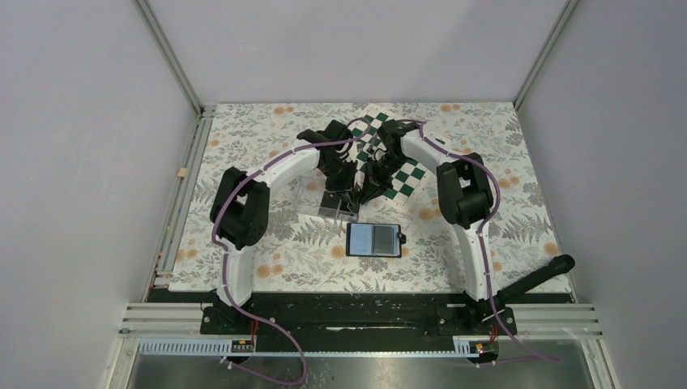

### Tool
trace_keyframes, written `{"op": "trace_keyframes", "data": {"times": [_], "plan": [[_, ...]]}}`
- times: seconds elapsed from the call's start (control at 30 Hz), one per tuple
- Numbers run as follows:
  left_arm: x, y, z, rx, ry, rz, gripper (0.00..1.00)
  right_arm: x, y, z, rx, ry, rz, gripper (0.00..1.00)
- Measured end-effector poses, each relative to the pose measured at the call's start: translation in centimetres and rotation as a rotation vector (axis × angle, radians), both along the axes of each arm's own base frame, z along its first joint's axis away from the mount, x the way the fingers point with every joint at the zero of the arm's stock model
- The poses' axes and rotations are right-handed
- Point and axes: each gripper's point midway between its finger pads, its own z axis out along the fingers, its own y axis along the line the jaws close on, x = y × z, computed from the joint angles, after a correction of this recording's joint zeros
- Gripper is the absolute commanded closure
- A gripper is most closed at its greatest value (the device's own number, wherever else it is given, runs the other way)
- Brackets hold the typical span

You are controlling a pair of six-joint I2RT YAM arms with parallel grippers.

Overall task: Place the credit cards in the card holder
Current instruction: Pick up the credit card from the storage box.

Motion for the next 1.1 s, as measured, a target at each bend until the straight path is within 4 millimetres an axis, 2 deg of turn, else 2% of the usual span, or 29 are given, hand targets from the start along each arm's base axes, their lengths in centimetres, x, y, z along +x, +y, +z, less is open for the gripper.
{"op": "trace_keyframes", "data": {"times": [0.2, 0.33, 0.43, 0.57, 0.73, 0.83, 1.1], "plan": [[0.3, 0.7, 0.1, -0.027, -0.004, 0.034, 1.0, 0.0, -0.2, 0.1, 0.008, -0.042, 0.005, 0.7], [0.6, 1.8, 1.5, -0.065, -0.038, 0.073, 1.0, -0.2, -0.6, 1.2, 0.009, -0.091, 0.007, 0.54], [1.3, 2.5, 3.5, -0.108, -0.099, 0.097, 1.0, 0.1, -0.7, 3.6, 0.034, -0.162, -0.001, 0.4], [1.8, 3.2, 6.6, -0.177, -0.193, 0.118, 1.0, 0.1, -1.0, 7.9, 0.09, -0.284, -0.02, 0.23], [0.9, 4.6, 9.4, -0.264, -0.267, 0.144, 1.0, 0.1, -0.9, 13.3, 0.187, -0.416, -0.047, 0.15], [-0.1, 5.0, 10.4, -0.325, -0.289, 0.156, 1.0, 0.1, -0.5, 15.4, 0.242, -0.456, -0.053, 0.15], [-2.4, 4.7, 11.8, -0.462, -0.288, 0.207, 1.0, 0.4, 0.8, 16.2, 0.315, -0.403, -0.055, 0.23]]}}
